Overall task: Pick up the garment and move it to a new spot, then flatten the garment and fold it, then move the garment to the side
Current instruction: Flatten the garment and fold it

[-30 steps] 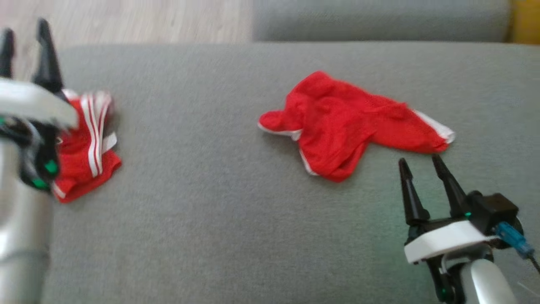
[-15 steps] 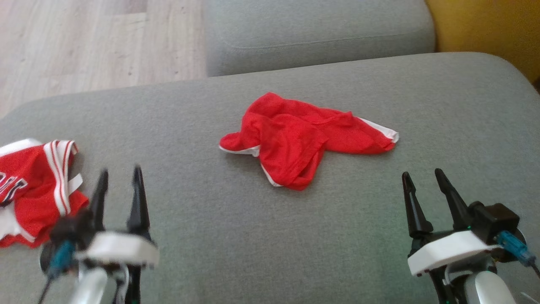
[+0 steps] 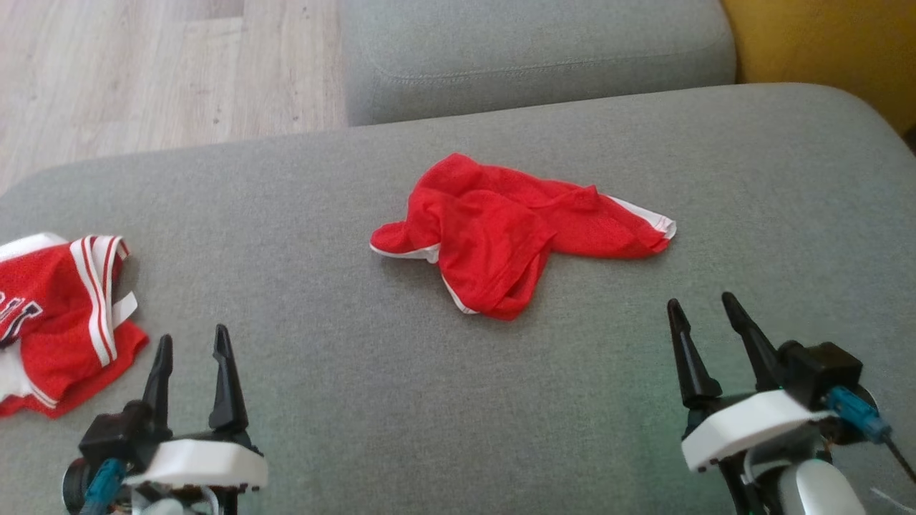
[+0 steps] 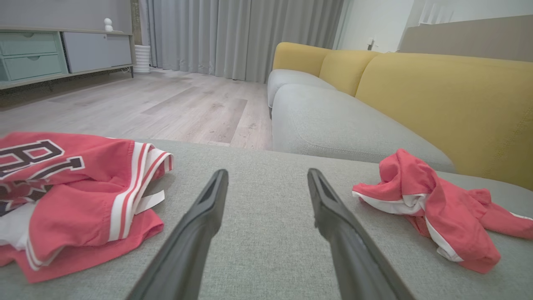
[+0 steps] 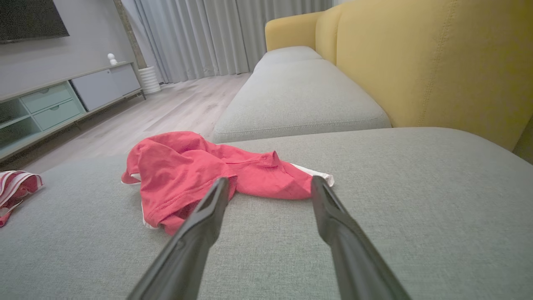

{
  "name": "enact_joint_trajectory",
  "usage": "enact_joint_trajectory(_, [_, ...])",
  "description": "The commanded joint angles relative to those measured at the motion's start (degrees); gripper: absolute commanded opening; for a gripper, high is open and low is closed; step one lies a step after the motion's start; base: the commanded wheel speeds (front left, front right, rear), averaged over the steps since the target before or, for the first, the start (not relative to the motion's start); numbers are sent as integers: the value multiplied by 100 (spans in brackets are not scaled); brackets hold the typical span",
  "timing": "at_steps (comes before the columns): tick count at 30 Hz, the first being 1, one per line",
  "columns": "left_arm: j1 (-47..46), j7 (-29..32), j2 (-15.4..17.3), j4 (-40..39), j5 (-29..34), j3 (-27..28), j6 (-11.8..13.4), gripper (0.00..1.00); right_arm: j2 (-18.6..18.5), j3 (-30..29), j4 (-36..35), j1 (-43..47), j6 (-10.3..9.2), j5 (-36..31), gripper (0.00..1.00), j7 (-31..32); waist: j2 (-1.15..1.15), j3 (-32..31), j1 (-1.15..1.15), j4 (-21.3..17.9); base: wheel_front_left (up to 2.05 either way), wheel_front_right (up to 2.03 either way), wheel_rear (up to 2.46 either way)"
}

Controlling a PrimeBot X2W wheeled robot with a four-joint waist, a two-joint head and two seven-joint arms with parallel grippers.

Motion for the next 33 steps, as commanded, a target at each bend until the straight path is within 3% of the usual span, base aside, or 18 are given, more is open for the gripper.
enact_joint_trajectory(1, [-207, -50, 109, -242, 32, 208, 47, 100, -30, 188, -214, -264, -4, 16, 100, 33, 0, 68, 0, 37, 0, 0, 0])
enact_joint_trajectory(5, [-299, -35, 120, -276, 27, 189, 26, 100, -30, 220, -251, -586, -4, 60, 100, 187, 0, 229, 0, 107, 0, 0, 0])
enact_joint_trajectory(10, [-487, -37, 79, -279, 57, 103, -28, 100, -30, 81, 197, -1316, -4, 123, 100, 736, 0, 437, 0, 252, 0, 0, 0])
enact_joint_trajectory(16, [-862, -54, 44, -328, 137, -18, -155, 100, -101, -170, 1387, -2398, -4, 46, 100, 1288, 0, 895, 0, 526, 0, 0, 0])
enact_joint_trajectory(23, [-1377, -86, -88, -437, 233, -152, -326, 100, -412, -563, 2765, -3410, -4, -218, 100, 1447, 0, 1563, 0, 914, 0, 0, 0])
enact_joint_trajectory(28, [-1571, -107, -205, -351, 278, -207, -425, 100, -473, -318, 3509, -3674, -4, -210, 100, 1792, 0, 1753, 0, 1060, 0, 0, 0])
enact_joint_trajectory(29, [-1577, -110, -222, -321, 281, -206, -434, 100, -476, -247, 3588, -3676, -4, -152, 89, 1854, 0, 1742, 0, 1063, 0, 0, 0])
enact_joint_trajectory(31, [-1563, -115, -244, -248, 284, -190, -449, 100, -476, -95, 3664, -3629, -4, -42, 0, 1923, 0, 1659, 0, 1049, 0, 0, 0])
enact_joint_trajectory(33, [-1519, -119, -257, -170, 278, -163, -461, 100, -494, 90, 3618, -3555, -4, 90, 0, 1898, 0, 1542, 0, 1021, 0, 0, 0])
